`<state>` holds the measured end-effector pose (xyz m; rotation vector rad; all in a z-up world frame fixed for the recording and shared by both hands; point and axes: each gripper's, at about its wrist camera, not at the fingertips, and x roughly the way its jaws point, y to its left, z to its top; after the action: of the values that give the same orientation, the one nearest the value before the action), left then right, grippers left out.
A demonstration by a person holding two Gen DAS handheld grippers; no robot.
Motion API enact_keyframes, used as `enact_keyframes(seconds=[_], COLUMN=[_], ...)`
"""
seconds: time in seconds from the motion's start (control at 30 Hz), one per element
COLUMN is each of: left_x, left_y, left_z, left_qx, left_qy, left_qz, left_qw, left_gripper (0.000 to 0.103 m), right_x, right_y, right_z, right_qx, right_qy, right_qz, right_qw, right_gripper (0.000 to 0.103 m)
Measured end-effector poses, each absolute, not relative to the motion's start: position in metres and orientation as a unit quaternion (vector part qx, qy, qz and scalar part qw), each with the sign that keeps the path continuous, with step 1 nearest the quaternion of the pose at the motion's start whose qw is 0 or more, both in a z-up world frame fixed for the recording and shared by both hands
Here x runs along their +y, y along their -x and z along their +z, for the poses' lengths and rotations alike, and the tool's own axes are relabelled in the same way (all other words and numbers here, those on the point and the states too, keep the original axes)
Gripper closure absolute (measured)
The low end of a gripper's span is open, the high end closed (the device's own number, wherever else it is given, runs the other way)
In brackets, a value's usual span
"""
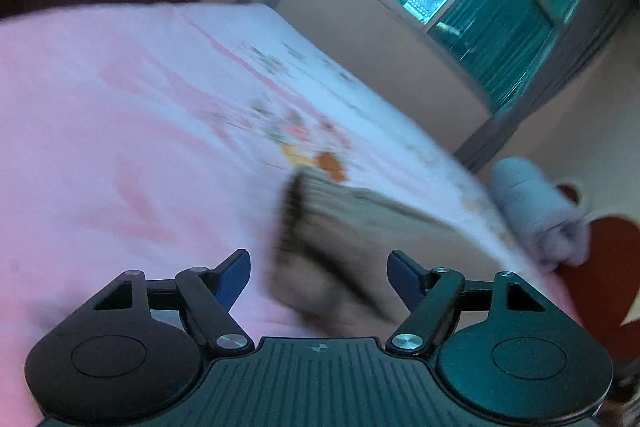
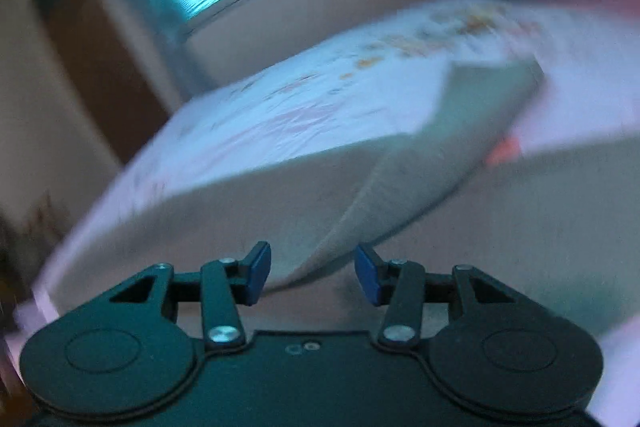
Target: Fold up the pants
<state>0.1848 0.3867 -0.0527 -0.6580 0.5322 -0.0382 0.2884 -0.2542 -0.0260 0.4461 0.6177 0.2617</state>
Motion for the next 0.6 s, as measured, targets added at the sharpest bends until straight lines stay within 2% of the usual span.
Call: enact_keyframes(seconds=[0.13, 0.23, 0.3, 0.33, 0.4, 0.57, 0.6], left_x=[0.367, 0.359, 0.353, 0.353, 0.347, 0.347, 0.35], left_y=[-0.213, -0.237, -0.252, -0.258, -0.261, -0.259, -0.256], left_z=[-0.058, -0.068, -0.075, -0.08, -0.082, -0.086, -0.085], left_qx=[0.28, 0.295, 0.306, 0.306, 0.301, 0.295, 0.293], left_qy=[0.362, 0.387, 0.395, 0.401, 0.411, 0.417, 0.418], left_qz=[-0.017, -0.014, -0.008, -0.004, 0.0, 0.003, 0.001], left_qw=[0.889, 0.874, 0.866, 0.864, 0.86, 0.86, 0.86], left_gripper=[0.034, 0.044, 0.061, 0.063, 0.074, 0.077, 0.078], right_x=[-0.253, -0.251, -0.251, -0.253, -0.255, -0.259, -0.259], right_y=[-0.302, -0.308, -0.314, -0.311, -0.312, -0.315, -0.318], right_z=[-0.038, -0.046, -0.05, -0.054, -0.061, -0.082, -0.085], right_qx=[0.31, 0.317, 0.322, 0.324, 0.333, 0.353, 0.354], right_qy=[-0.278, -0.291, -0.302, -0.308, -0.319, -0.383, -0.394], right_qz=[0.119, 0.117, 0.108, 0.107, 0.103, 0.097, 0.097], right_qw=[0.901, 0.895, 0.89, 0.888, 0.882, 0.848, 0.842], right_gripper=[0.064, 0.064, 0.064, 0.064, 0.063, 0.063, 0.067])
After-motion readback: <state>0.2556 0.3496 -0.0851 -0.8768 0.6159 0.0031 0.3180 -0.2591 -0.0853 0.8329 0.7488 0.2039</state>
